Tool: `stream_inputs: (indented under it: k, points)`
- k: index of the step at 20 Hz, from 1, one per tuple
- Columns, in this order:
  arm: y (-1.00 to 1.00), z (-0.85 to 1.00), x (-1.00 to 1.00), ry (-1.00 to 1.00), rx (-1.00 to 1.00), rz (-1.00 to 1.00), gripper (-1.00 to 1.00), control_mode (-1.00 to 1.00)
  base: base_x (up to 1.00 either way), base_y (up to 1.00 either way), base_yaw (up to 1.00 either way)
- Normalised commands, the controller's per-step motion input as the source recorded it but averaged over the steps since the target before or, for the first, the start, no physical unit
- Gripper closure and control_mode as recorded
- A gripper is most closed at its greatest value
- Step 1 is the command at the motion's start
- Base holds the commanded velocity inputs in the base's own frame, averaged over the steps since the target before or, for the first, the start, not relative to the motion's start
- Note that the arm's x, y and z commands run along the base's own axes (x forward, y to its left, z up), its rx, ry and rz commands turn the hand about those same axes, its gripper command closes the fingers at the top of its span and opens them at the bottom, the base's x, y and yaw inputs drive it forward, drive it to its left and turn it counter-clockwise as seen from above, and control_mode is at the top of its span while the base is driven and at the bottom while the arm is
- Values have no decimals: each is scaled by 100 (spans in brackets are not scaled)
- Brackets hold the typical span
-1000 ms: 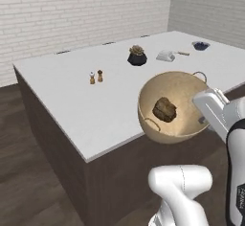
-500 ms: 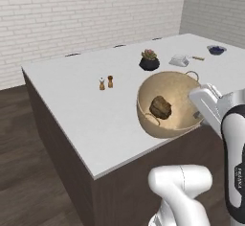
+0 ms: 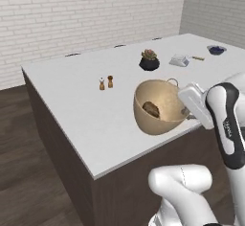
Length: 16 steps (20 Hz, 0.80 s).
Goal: Open the cabinet, pick up the bread from the cabinet and place it in the basket. Then move the basket to the dining counter.
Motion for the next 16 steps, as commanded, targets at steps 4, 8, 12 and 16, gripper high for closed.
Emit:
stream_inputs:
  k: [4,8,12,16]
  points:
    - [0,-61,100,9,0,11,100,-100,0,0,0]
    - [0,-54,100,3,0,8,100,-100,0,0,0]
    - [-1,-36,96,4,0,1,100,-100,0,0,0]
    - [0,-26,61,5,-3,-3,100,-100,0,0,0]
